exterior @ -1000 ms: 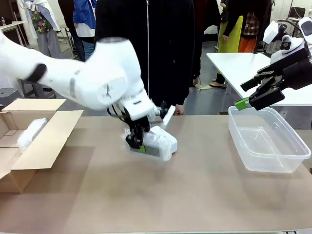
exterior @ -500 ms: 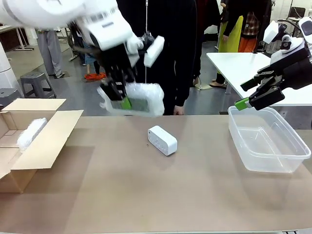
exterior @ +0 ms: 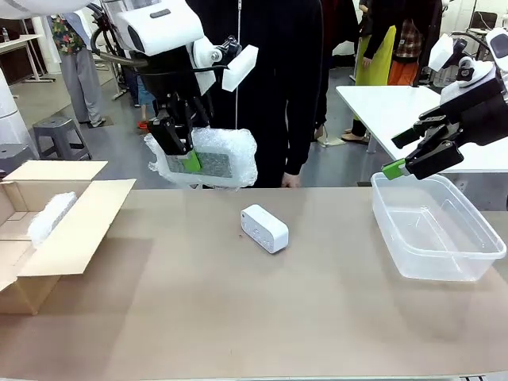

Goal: Separate and place wrapped and unwrapped clocks.
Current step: Pick up the Digital clock indicated by the person, then if the picked Digital clock is wrapped, place it in the Package Box ; if not, place it in the Organizing box.

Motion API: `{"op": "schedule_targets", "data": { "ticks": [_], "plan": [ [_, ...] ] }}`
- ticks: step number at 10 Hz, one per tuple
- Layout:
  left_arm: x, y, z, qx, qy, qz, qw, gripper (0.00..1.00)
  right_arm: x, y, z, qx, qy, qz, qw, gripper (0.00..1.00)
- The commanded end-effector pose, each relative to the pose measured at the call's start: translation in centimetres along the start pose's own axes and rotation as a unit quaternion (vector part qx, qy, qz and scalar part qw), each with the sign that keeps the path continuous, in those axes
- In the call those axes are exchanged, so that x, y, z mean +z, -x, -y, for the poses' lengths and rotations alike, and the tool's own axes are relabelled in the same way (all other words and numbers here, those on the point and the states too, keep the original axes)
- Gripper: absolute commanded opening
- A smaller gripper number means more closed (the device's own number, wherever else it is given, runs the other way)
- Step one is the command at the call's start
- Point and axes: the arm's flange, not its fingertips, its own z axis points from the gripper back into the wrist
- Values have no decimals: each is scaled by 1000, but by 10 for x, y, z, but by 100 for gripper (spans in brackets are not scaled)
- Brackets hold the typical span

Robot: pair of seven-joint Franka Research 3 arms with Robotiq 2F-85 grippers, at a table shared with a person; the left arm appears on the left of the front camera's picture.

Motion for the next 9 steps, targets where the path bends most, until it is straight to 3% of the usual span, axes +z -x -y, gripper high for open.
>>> {"op": "schedule_targets", "data": {
  "ticks": [1,9],
  "plan": [
    [10,-1,2,-1,-21,3,1000,0,-2,0,0,-1,-8,6,1000,100],
    [10,-1,2,-1,-21,3,1000,0,-2,0,0,-1,-8,6,1000,100]
  ]
}}
